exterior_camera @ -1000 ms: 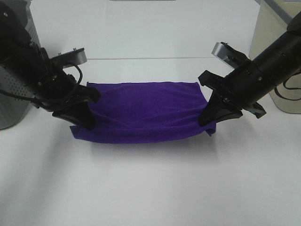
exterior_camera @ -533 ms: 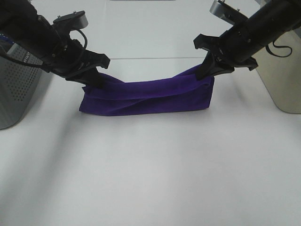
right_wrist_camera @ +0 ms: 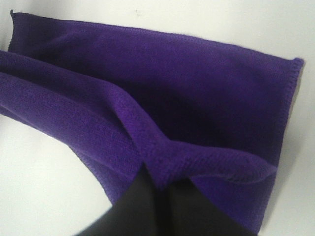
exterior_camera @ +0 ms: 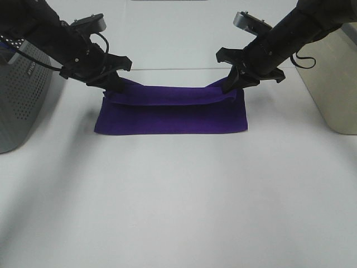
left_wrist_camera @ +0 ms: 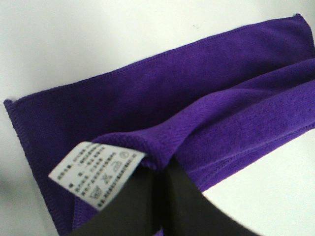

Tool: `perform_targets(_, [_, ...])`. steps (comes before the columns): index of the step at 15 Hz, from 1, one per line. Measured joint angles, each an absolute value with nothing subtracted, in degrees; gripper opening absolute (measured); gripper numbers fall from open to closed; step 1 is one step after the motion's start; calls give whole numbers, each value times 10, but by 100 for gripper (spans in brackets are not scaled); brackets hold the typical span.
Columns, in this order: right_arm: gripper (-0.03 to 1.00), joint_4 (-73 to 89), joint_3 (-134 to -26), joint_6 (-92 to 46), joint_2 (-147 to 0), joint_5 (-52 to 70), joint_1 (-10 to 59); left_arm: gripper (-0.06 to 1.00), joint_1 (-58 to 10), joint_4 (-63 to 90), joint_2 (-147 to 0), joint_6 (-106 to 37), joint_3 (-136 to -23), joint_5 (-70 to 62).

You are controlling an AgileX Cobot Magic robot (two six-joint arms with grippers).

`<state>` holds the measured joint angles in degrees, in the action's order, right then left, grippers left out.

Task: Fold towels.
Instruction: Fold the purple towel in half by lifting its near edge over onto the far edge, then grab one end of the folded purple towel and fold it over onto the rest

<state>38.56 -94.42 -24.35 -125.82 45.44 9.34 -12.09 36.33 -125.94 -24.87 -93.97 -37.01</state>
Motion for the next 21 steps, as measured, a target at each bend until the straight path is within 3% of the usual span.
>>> perform_targets(5, [3,371,-1002,-233,-1320,449,93,0,-120,359,-1297,-249,-966,-336])
perform_targets(9, [13,359,-1011,-231,-1328,445,93,2,-120,352,-1307,-251,-967,-331])
perform_targets(10, [20,346,-1011,-229,-1328,445,93,7,-120,343,-1307,-251,-967,-331])
perform_targets(11, [33,334,-1011,-220,-1328,446,93,16,-120,334,-1307,-251,-967,-332])
perform_targets(14, [76,296,-1012,-201,-1328,470,93,55,-110,316,-1306,-233,-967,-349])
perform_targets(16, [84,281,-1012,-199,-1328,488,93,78,-100,304,-1306,-214,-967,-360])
perform_targets(17, [85,273,-1012,-198,-1325,497,93,83,-95,303,-1306,-208,-967,-372])
perform_targets(21, [86,231,-1016,-168,-1274,575,93,87,-73,287,-1304,-206,-994,-475])
